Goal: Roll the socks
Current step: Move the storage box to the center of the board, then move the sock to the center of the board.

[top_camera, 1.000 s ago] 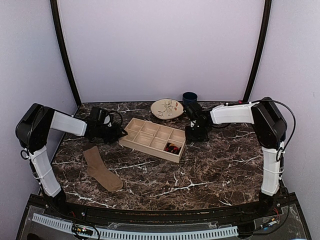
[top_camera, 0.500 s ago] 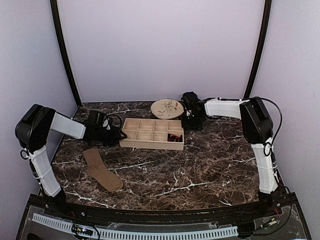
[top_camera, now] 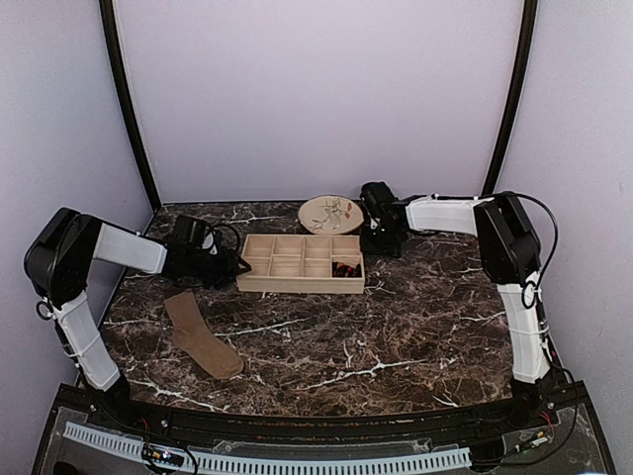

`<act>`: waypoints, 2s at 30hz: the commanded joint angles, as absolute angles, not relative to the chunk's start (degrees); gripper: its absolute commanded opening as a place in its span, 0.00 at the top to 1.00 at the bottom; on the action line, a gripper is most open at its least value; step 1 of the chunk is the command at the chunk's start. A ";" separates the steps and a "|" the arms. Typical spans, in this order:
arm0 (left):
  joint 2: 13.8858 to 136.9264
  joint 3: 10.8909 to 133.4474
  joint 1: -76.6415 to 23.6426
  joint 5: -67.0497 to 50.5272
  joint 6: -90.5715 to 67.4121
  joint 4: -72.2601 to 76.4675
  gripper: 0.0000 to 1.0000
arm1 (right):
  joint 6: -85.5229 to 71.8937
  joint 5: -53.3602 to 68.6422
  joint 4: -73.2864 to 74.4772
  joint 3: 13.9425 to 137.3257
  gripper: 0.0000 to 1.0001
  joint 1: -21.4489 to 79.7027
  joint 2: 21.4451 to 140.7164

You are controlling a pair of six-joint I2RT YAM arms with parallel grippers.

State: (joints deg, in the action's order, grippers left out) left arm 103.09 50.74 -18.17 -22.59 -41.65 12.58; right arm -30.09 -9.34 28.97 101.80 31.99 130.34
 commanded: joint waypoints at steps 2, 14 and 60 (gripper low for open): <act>96.13 50.91 -18.77 -18.20 -40.86 9.33 0.50 | -30.20 -13.60 25.09 96.37 0.64 32.39 123.89; 85.27 48.27 -18.74 -11.83 -41.86 9.38 0.35 | -26.51 -17.56 17.27 83.10 0.49 32.65 110.48; 53.05 38.99 -23.68 15.37 -47.30 -29.33 0.22 | -4.95 -17.06 9.15 82.61 0.14 67.62 105.19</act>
State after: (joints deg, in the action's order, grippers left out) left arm 52.69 37.58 -23.94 10.76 -47.83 -20.53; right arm -9.85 -17.17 2.83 77.60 63.75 99.79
